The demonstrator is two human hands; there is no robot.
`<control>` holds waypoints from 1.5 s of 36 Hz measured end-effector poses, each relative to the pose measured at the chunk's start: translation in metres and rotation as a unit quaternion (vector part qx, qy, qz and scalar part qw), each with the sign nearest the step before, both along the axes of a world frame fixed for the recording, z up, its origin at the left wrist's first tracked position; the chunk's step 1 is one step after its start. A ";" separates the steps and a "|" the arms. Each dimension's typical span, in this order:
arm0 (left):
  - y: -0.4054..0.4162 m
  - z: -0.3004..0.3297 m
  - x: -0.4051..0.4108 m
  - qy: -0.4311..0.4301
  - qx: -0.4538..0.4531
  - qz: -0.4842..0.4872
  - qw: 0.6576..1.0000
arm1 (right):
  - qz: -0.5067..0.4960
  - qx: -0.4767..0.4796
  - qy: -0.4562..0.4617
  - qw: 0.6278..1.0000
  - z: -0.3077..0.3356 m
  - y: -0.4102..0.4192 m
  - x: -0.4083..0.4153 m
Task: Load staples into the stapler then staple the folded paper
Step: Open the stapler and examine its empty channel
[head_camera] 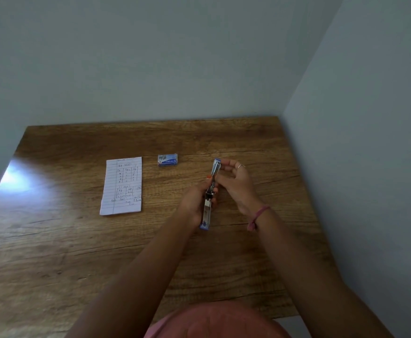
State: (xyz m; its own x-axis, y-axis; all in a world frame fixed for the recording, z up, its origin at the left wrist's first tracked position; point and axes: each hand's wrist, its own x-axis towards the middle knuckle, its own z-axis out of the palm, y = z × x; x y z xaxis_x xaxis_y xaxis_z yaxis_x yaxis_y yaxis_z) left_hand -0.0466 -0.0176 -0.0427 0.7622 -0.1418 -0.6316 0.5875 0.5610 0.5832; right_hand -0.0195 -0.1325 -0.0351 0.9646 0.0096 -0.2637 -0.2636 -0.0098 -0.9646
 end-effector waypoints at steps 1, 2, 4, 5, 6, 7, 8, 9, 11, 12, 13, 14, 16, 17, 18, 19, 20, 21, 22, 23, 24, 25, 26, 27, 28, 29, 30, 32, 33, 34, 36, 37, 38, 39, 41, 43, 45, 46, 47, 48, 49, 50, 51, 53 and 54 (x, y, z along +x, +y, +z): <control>0.000 0.000 0.000 0.001 0.002 0.000 1.000 | 0.002 -0.002 0.001 1.000 0.000 0.000 0.000; 0.000 0.000 0.000 0.002 0.004 -0.001 1.000 | 0.002 -0.002 0.002 1.000 0.000 0.000 0.000; 0.001 0.000 -0.001 0.006 0.010 -0.004 1.000 | 0.004 -0.006 0.002 1.000 0.000 0.000 0.000; 0.000 0.000 -0.001 0.007 0.014 -0.006 1.000 | 0.007 -0.008 0.003 1.000 0.001 -0.001 0.000; 0.000 0.001 -0.001 0.008 0.016 -0.007 1.000 | 0.009 -0.008 0.004 1.000 0.001 -0.001 0.000; 0.000 0.001 -0.001 0.008 0.012 -0.007 1.000 | 0.011 -0.008 0.007 1.000 0.001 -0.002 0.000; 0.000 0.001 -0.001 0.009 0.003 -0.004 1.000 | 0.011 -0.009 0.012 1.000 0.001 -0.002 0.001; 0.000 0.002 -0.001 0.010 -0.012 0.001 1.000 | 0.012 -0.006 0.019 1.000 0.002 -0.003 0.000; 0.000 0.003 -0.001 0.012 -0.046 0.013 0.999 | 0.009 0.056 0.047 0.997 0.002 -0.004 -0.001; 0.001 0.004 -0.001 0.014 -0.060 0.017 0.998 | 0.004 0.120 0.069 0.990 0.002 -0.005 -0.003; 0.001 0.004 -0.001 0.015 -0.073 0.022 0.997 | -0.002 0.180 0.088 0.980 0.002 -0.005 -0.005; 0.002 0.005 0.000 0.018 -0.086 0.027 0.996 | -0.013 0.225 0.102 0.969 0.001 -0.005 -0.009; 0.004 0.006 0.000 0.024 -0.109 0.040 0.993 | -0.045 0.276 0.118 0.953 -0.002 -0.005 -0.015; 0.005 0.006 0.000 0.024 -0.117 0.045 0.992 | -0.063 0.290 0.124 0.947 -0.004 -0.004 -0.017; 0.006 0.006 -0.001 0.023 -0.123 0.049 0.991 | -0.080 0.300 0.131 0.941 -0.005 -0.003 -0.019; 0.007 0.006 -0.001 0.019 -0.127 0.054 0.990 | -0.095 0.306 0.138 0.937 -0.007 -0.001 -0.020; 0.009 0.005 -0.002 0.015 -0.130 0.057 0.990 | -0.107 0.309 0.144 0.934 -0.008 0.000 -0.021; 0.010 0.004 -0.002 0.011 -0.130 0.058 0.990 | -0.115 0.311 0.149 0.932 -0.009 0.000 -0.022; 0.012 0.003 -0.003 0.005 -0.125 0.057 0.990 | -0.120 0.312 0.152 0.930 -0.009 0.001 -0.022; 0.013 0.002 -0.004 -0.003 -0.119 0.055 0.991 | -0.122 0.313 0.153 0.929 -0.010 0.001 -0.022; 0.014 0.001 -0.005 -0.010 -0.110 0.052 0.993 | -0.122 0.312 0.153 0.930 -0.010 0.001 -0.023; 0.015 0.001 -0.006 -0.018 -0.100 0.048 0.994 | -0.122 0.311 0.152 0.930 -0.011 0.001 -0.023; 0.016 0.002 -0.006 -0.026 -0.088 0.045 0.995 | -0.122 0.309 0.151 0.931 -0.011 0.002 -0.023; 0.017 0.004 -0.007 -0.033 -0.074 0.044 0.996 | -0.124 0.305 0.149 0.932 -0.011 0.002 -0.023; 0.018 0.005 -0.007 -0.042 -0.062 0.044 0.996 | -0.127 0.300 0.147 0.934 -0.011 0.002 -0.023; 0.019 0.006 -0.007 -0.052 -0.052 0.046 0.996 | -0.130 0.294 0.144 0.936 -0.011 0.002 -0.022; 0.021 0.008 -0.007 -0.063 -0.040 0.050 0.996 | -0.132 0.287 0.140 0.938 -0.012 0.003 -0.022; 0.024 0.010 -0.006 -0.087 -0.008 0.056 0.995 | -0.133 0.270 0.128 0.945 -0.013 0.002 -0.022; 0.026 0.011 -0.006 -0.099 0.015 0.057 0.993 | -0.134 0.261 0.122 0.948 -0.013 0.002 -0.022; 0.028 0.011 -0.005 -0.109 0.040 0.056 0.992 | -0.136 0.251 0.114 0.952 -0.014 0.002 -0.022; 0.032 0.010 -0.005 -0.122 0.089 0.051 0.987 | -0.146 0.223 0.094 0.959 -0.015 0.000 -0.021; 0.034 0.009 -0.005 -0.130 0.121 0.043 0.983 | -0.152 0.206 0.082 0.963 -0.015 -0.001 -0.021; 0.036 0.008 -0.005 -0.142 0.157 0.029 0.977 | -0.158 0.188 0.068 0.967 -0.016 -0.003 -0.020; 0.037 0.006 -0.005 -0.156 0.195 0.012 0.968 | -0.163 0.168 0.053 0.971 -0.017 -0.005 -0.019; 0.040 0.004 -0.005 -0.182 0.279 -0.022 0.943 | -0.167 0.132 0.025 0.977 -0.018 -0.010 -0.018; 0.043 0.002 -0.005 -0.220 0.384 -0.064 0.894 | -0.163 0.113 0.009 0.980 -0.020 -0.014 -0.016; 0.044 0.003 -0.005 -0.266 0.470 -0.108 0.835 | -0.151 0.099 -0.003 0.984 -0.022 -0.016 -0.016; 0.045 0.003 -0.005 -0.283 0.501 -0.124 0.809 | -0.146 0.089 -0.010 0.985 -0.023 -0.016 -0.017; 0.045 0.004 -0.006 -0.298 0.527 -0.136 0.784 | -0.141 0.080 -0.017 0.987 -0.023 -0.016 -0.017; 0.046 0.004 -0.006 -0.312 0.550 -0.146 0.761 | -0.138 0.072 -0.023 0.988 -0.024 -0.016 -0.017; 0.046 0.004 -0.006 -0.324 0.569 -0.156 0.739 | -0.136 0.066 -0.027 0.988 -0.024 -0.015 -0.018; 0.047 0.004 -0.006 -0.336 0.584 -0.162 0.721 | -0.135 0.063 -0.030 0.988 -0.025 -0.015 -0.018; 0.048 0.004 -0.006 -0.346 0.593 -0.165 0.708 | -0.134 0.061 -0.032 0.989 -0.026 -0.015 -0.017; 0.050 0.004 -0.006 -0.361 0.599 -0.158 0.697 | -0.133 0.058 -0.035 0.989 -0.027 -0.015 -0.017; 0.051 0.004 -0.006 -0.363 0.601 -0.152 0.696 | -0.131 0.057 -0.036 0.989 -0.028 -0.015 -0.017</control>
